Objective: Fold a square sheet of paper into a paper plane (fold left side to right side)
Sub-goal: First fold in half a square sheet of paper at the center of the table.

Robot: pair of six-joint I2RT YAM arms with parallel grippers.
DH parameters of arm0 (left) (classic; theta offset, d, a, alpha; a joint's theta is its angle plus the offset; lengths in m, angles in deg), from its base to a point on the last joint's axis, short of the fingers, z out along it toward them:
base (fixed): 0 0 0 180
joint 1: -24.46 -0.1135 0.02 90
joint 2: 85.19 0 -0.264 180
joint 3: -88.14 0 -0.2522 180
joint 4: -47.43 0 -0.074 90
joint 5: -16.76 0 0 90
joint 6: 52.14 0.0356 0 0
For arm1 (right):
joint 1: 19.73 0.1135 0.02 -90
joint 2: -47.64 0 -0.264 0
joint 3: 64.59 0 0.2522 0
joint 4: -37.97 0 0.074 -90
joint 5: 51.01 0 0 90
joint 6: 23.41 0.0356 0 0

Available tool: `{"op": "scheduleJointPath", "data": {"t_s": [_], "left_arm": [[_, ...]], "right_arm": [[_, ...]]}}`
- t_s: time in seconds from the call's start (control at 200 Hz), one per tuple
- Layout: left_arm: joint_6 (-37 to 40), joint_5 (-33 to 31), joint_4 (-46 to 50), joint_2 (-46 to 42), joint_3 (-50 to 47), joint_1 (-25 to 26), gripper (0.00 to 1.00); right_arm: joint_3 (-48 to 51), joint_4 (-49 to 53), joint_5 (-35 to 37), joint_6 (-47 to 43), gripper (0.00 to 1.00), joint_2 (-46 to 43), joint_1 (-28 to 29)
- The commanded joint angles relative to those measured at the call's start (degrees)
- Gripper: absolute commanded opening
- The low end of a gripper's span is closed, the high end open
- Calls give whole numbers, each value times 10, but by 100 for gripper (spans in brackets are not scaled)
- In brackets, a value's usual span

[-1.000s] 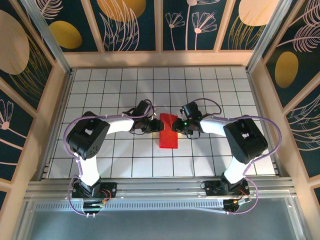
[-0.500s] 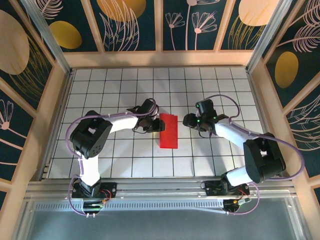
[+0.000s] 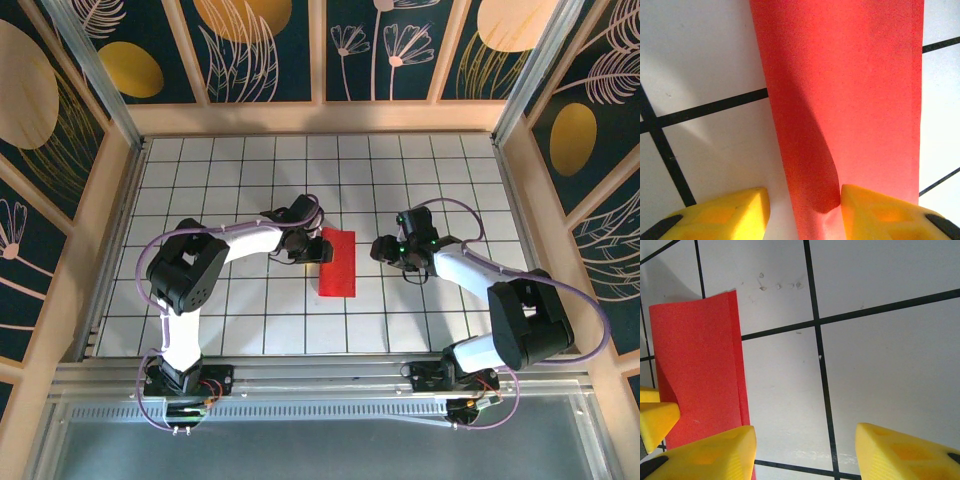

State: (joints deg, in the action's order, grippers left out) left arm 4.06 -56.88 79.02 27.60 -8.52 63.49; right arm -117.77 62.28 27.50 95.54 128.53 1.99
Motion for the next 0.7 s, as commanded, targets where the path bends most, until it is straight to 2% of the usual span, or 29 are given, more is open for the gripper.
{"op": "scheduleJointPath", "data": {"t_s": [0.0,0.696], "left_arm": [[12,7,-26,64,-5,22,44],[-2,3,-12,96,21,33,50]], "right_arm": [[8,-4,-3,-6,55,1,-4],[13,-11,-10,-5,55,9,-3]]}}
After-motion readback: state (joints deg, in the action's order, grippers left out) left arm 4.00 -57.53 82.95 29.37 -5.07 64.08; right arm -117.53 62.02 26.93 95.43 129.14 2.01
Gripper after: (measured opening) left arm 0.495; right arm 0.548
